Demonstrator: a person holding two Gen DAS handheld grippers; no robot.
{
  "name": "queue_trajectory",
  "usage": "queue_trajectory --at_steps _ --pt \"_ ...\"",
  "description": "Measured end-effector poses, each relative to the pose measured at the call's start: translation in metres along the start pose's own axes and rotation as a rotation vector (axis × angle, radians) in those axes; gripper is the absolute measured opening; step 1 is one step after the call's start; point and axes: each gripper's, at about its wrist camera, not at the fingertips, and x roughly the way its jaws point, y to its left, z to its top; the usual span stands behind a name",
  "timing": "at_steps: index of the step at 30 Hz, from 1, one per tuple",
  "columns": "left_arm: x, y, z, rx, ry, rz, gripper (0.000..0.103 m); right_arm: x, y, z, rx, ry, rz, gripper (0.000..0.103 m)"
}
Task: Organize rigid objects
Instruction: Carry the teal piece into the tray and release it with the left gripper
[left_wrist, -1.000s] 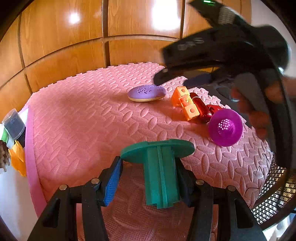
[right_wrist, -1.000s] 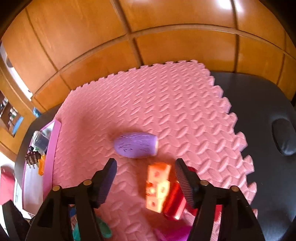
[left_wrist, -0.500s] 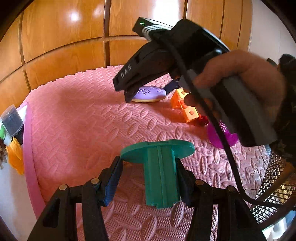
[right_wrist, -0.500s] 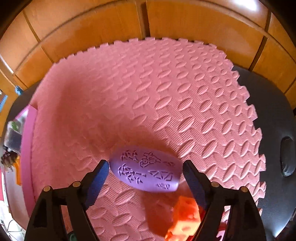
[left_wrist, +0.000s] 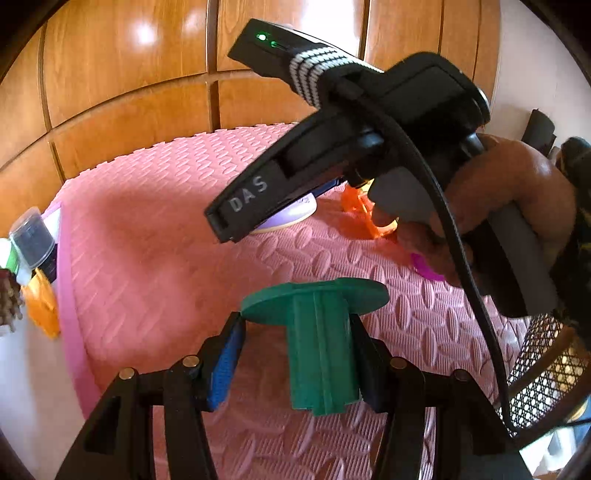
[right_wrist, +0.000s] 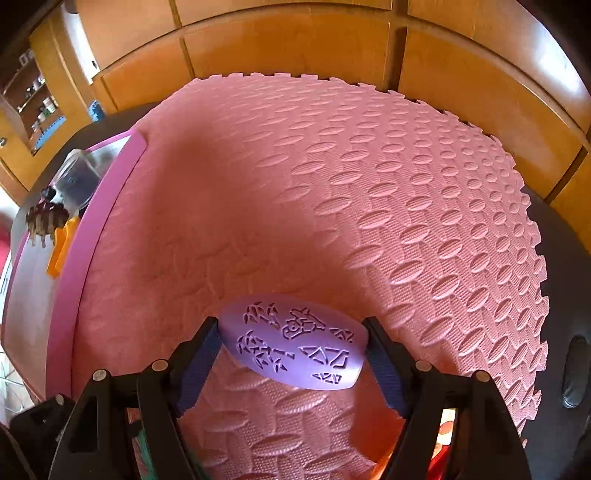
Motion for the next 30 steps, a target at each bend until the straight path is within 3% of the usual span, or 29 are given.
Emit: queue_trajectory --at_steps 7,18,26,30 --pt "-0.027 -0.001 -0.012 0.005 0.004 0.0 0.055 -0.003 0.005 -0.01 -0.055 -0.048 -0.022 0.078" --pt "-0.076 -0.001 -0.003 -0.017 -0.074 0.014 0.055 -0.008 0.002 -0.021 -0.098 -0.124 -0.027 0.078" --pt "-0.122 0.045 0.001 -0.196 -0.134 0.057 0.055 -0.007 0.003 -0.02 -0.101 -0.128 -0.023 0.079" --pt "-0.131 0.079 -0.001 -0.299 -0.137 0.116 0.055 -0.008 0.003 -0.019 -0.1 -0.127 -0.025 0.079"
